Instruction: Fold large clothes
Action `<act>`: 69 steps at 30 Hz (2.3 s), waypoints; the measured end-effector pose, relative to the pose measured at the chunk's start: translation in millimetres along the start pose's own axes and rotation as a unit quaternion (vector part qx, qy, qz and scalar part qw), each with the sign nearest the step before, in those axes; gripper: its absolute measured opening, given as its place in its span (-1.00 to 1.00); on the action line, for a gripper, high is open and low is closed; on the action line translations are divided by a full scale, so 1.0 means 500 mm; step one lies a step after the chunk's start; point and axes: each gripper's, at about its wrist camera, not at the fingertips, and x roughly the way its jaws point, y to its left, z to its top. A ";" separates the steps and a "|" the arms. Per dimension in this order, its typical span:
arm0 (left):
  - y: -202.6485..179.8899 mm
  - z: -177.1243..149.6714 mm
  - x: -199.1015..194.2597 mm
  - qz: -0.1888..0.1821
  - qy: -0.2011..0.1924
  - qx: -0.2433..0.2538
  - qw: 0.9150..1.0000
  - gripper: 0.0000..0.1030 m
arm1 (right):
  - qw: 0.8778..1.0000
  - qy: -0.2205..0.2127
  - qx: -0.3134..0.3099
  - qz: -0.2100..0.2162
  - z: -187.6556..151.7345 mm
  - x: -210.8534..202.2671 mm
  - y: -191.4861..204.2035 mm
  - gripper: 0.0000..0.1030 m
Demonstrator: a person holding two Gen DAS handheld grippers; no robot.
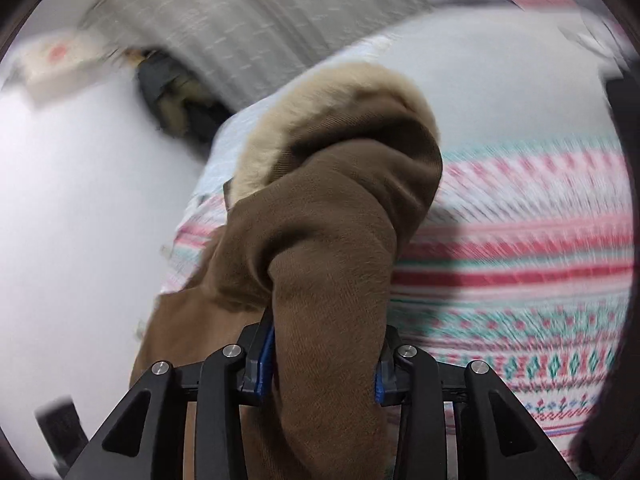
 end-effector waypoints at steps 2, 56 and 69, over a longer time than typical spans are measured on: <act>0.010 0.005 0.003 -0.003 -0.001 -0.007 1.000 -0.46 | 0.999 0.003 0.038 0.018 -0.002 0.020 -0.040 -0.21; -0.143 0.008 0.013 0.186 -0.072 0.165 0.966 -0.27 | 0.969 -0.094 -0.064 -0.218 -0.399 -0.190 0.277 -0.28; -0.232 -0.123 -0.164 0.206 -0.154 0.174 0.950 0.59 | 0.948 -0.167 -0.155 -0.222 -0.535 -0.306 0.438 0.52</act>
